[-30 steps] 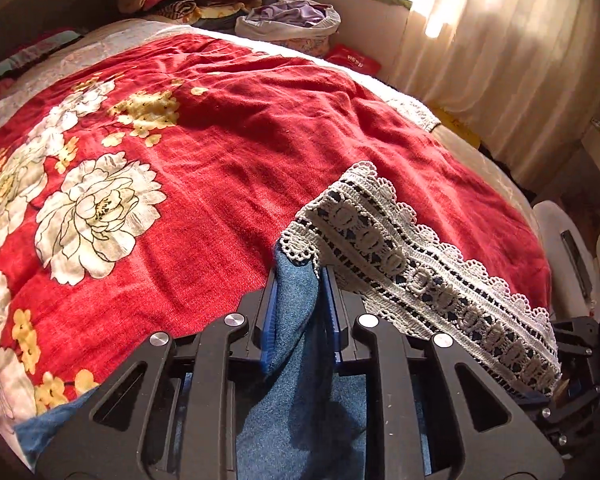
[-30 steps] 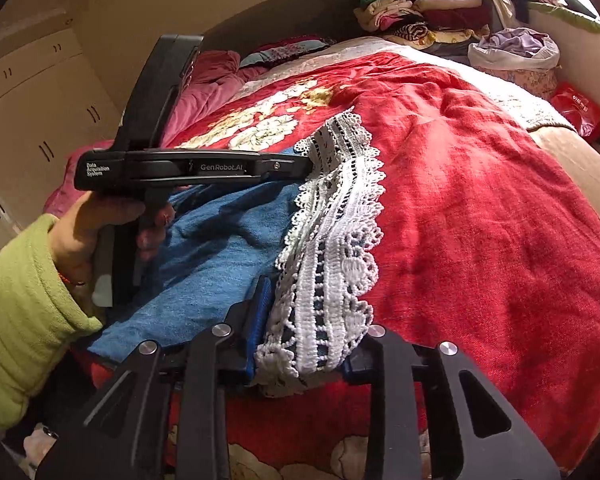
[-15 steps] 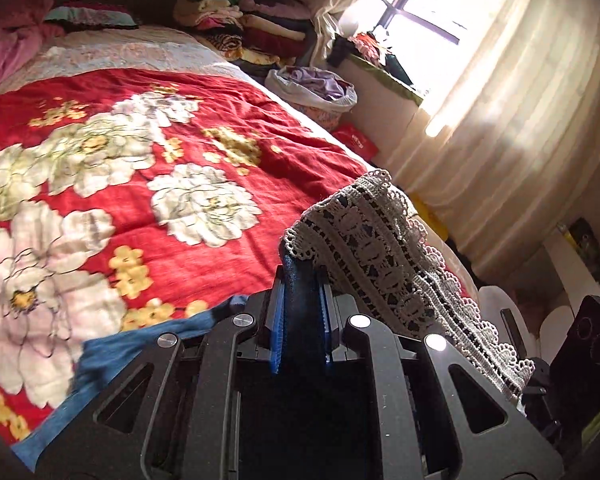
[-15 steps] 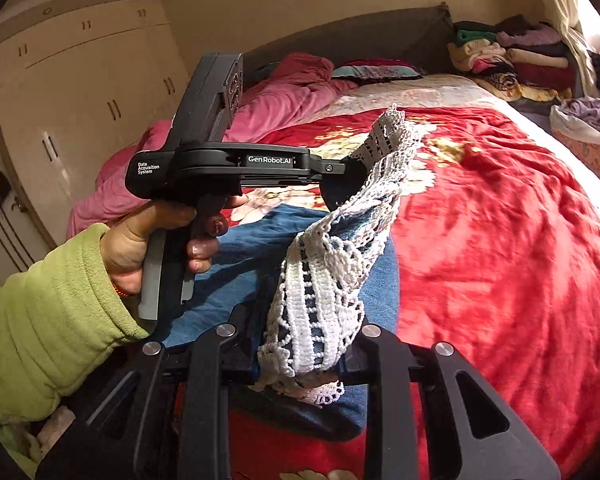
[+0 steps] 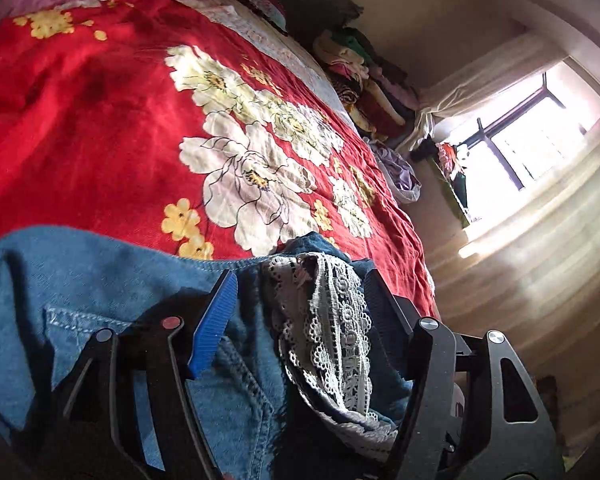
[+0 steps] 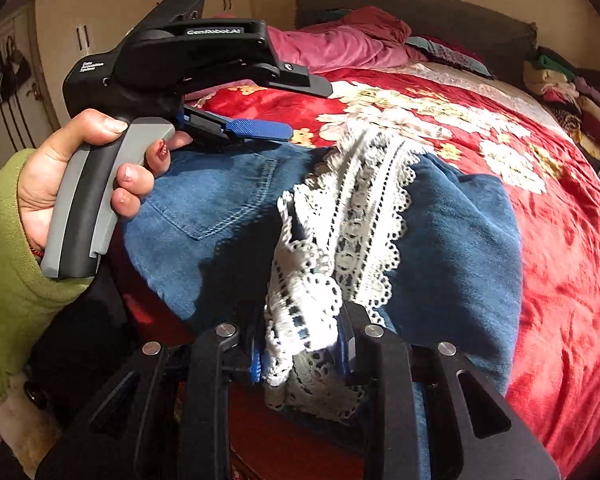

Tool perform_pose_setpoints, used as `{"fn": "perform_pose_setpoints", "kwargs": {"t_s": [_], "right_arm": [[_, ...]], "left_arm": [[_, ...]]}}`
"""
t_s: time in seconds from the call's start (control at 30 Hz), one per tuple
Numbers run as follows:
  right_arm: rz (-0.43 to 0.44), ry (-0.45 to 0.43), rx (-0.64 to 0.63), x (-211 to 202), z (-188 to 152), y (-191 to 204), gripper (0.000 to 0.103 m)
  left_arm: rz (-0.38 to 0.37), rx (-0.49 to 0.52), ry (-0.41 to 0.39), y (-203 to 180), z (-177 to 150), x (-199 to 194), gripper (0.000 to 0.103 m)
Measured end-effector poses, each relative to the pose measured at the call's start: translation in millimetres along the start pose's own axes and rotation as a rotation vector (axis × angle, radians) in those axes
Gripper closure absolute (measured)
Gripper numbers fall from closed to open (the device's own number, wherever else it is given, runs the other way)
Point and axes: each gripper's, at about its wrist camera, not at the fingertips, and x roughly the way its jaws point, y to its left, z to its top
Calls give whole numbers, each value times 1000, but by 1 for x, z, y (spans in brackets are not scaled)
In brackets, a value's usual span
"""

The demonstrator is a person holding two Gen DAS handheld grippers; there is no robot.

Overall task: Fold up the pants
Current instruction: 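Lift the lace hem with both grippers and fold it over the pants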

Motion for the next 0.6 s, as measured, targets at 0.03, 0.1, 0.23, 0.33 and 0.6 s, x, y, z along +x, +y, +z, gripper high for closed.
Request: {"fn": "perform_pose_setpoints", "kwargs": {"t_s": [0.03, 0.1, 0.23, 0.33, 0.6], "right_arm": [[-2, -3, -25, 1, 2, 8, 77], [-23, -1, -75, 6, 4, 21, 75], [-45, -31, -99, -3, 1, 24, 69], [-65, -66, -100, -18, -6, 20, 55], [-79, -38, -104, -27, -28, 23, 50]], "left_arm": [[2, -3, 5, 2, -2, 1, 46], [2, -9, 26, 2, -5, 7, 46], [-2, 23, 60, -6, -12, 19, 45], [23, 45, 80, -8, -14, 25, 43], [65, 96, 162, -25, -15, 49, 43]]}}
